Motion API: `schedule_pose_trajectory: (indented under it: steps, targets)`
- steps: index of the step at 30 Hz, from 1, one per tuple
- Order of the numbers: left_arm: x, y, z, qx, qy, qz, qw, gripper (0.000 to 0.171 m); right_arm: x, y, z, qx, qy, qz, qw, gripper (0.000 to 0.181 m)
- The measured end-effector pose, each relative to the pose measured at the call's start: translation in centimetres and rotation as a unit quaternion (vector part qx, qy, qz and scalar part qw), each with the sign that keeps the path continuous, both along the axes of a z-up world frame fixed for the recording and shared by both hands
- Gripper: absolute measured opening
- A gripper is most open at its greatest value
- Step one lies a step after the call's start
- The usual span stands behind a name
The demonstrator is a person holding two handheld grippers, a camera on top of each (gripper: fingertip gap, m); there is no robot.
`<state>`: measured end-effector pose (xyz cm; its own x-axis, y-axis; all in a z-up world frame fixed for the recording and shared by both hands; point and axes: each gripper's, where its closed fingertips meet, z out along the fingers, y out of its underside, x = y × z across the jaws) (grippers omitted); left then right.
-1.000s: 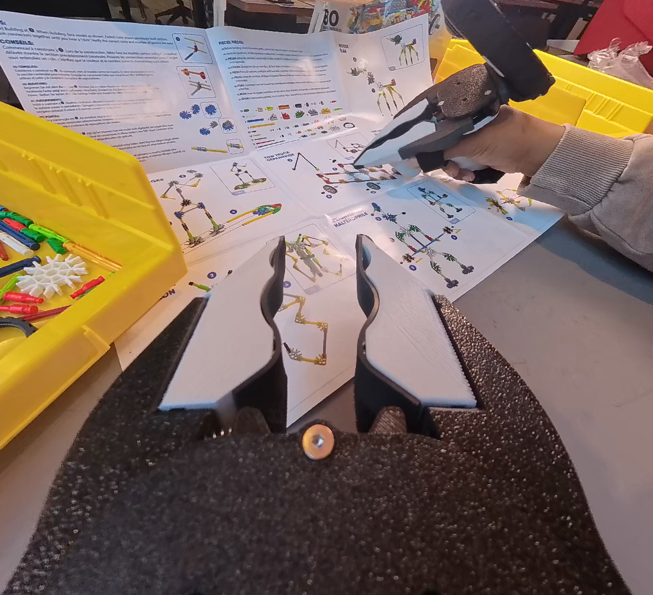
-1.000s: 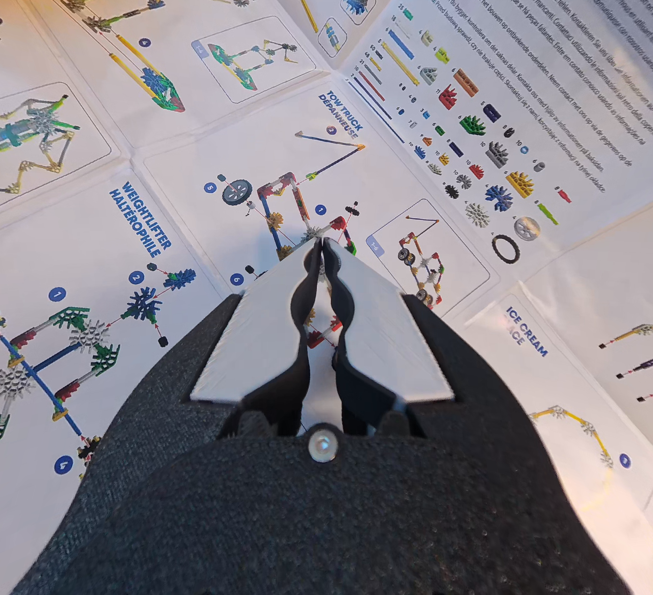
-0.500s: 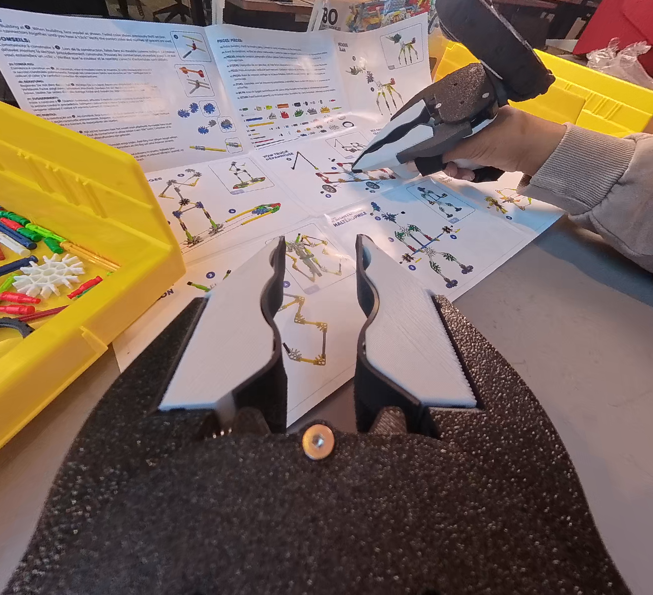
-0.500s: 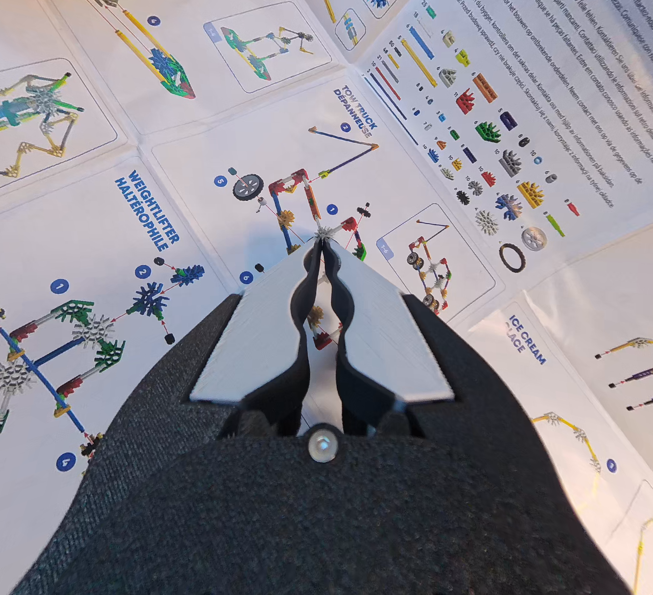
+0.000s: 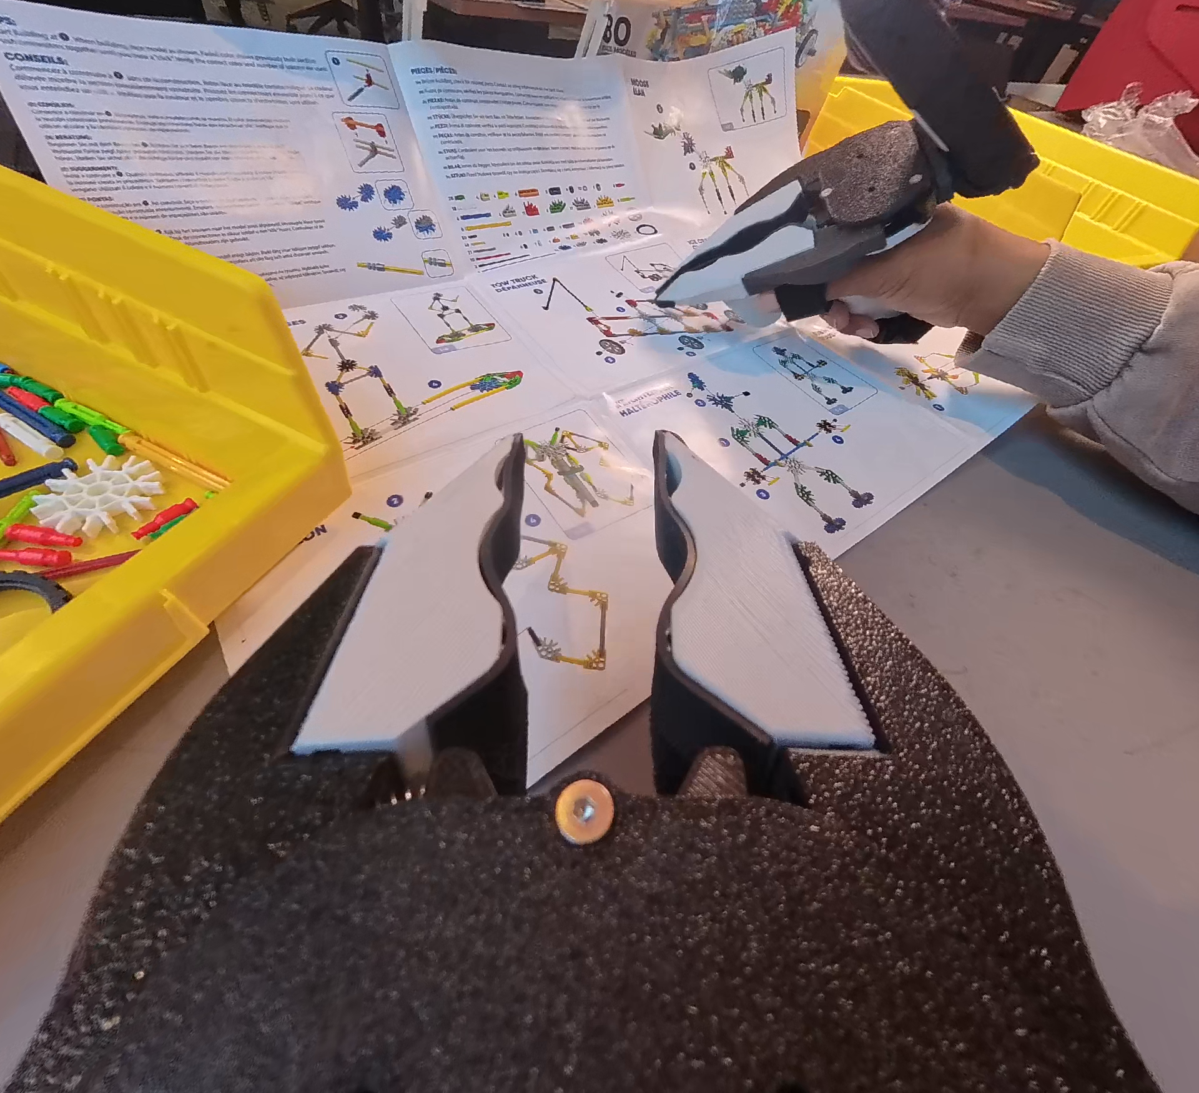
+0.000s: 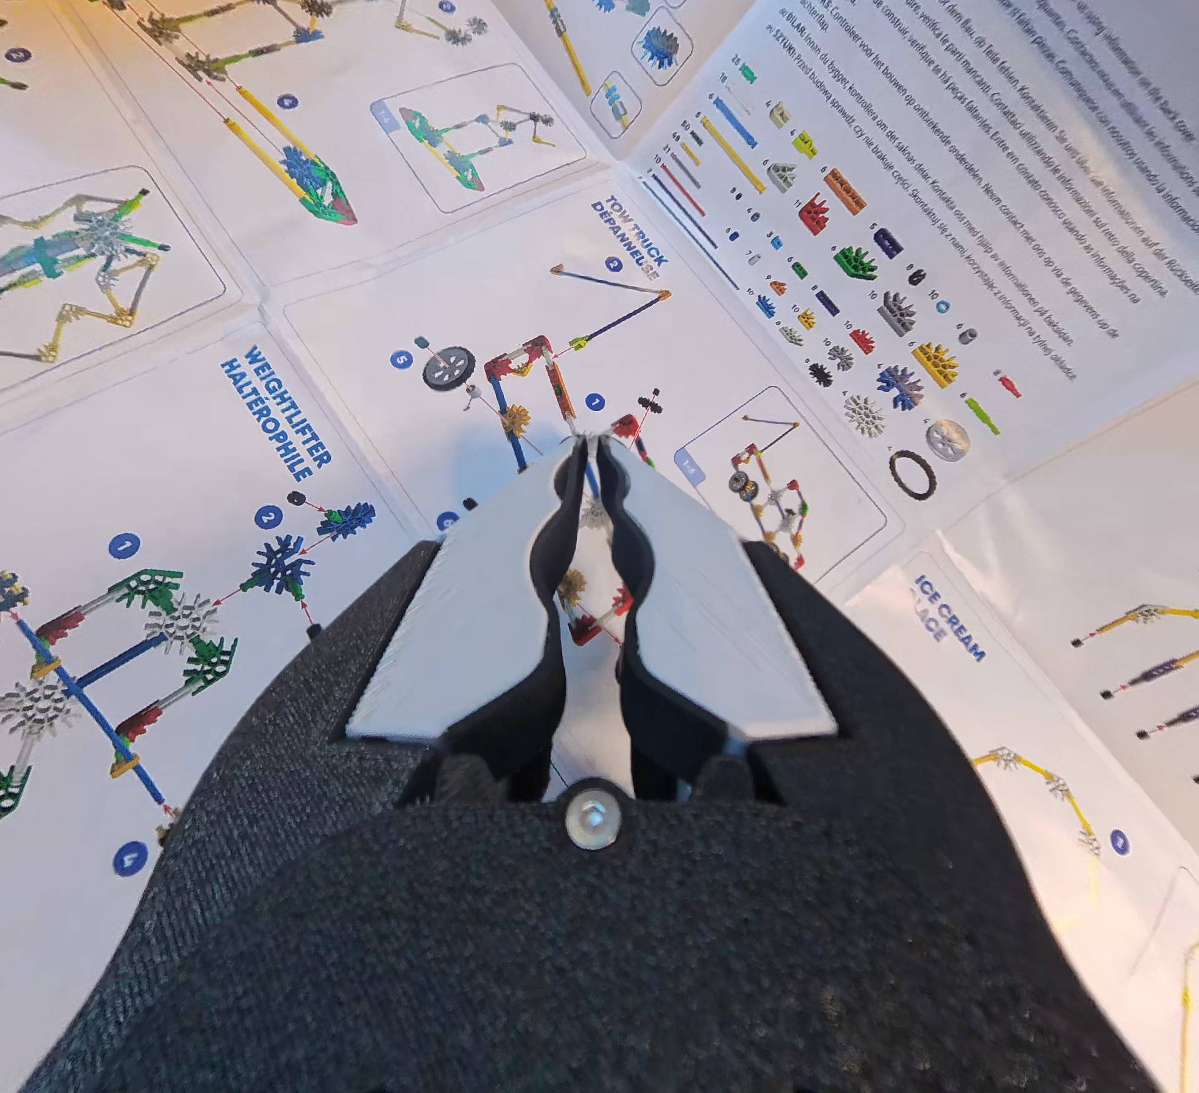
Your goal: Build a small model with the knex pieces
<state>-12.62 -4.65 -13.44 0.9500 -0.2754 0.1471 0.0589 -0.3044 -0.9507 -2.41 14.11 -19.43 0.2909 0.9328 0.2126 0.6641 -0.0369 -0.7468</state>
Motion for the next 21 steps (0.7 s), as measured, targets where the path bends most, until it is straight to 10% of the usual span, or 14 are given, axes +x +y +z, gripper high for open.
schedule_pose_trajectory:
  steps: [13,21]
  targets:
    - [-2.1,-0.1,0.7,0.017,0.018,0.040,0.999,0.036,3.9,-5.2,14.6,0.023,0.301,-0.033,0.953,0.058]
    - [-2.2,0.1,0.1,0.005,0.016,0.044,0.999,0.036,8.9,-11.8,11.4,0.038,0.295,-0.067,0.952,0.065]
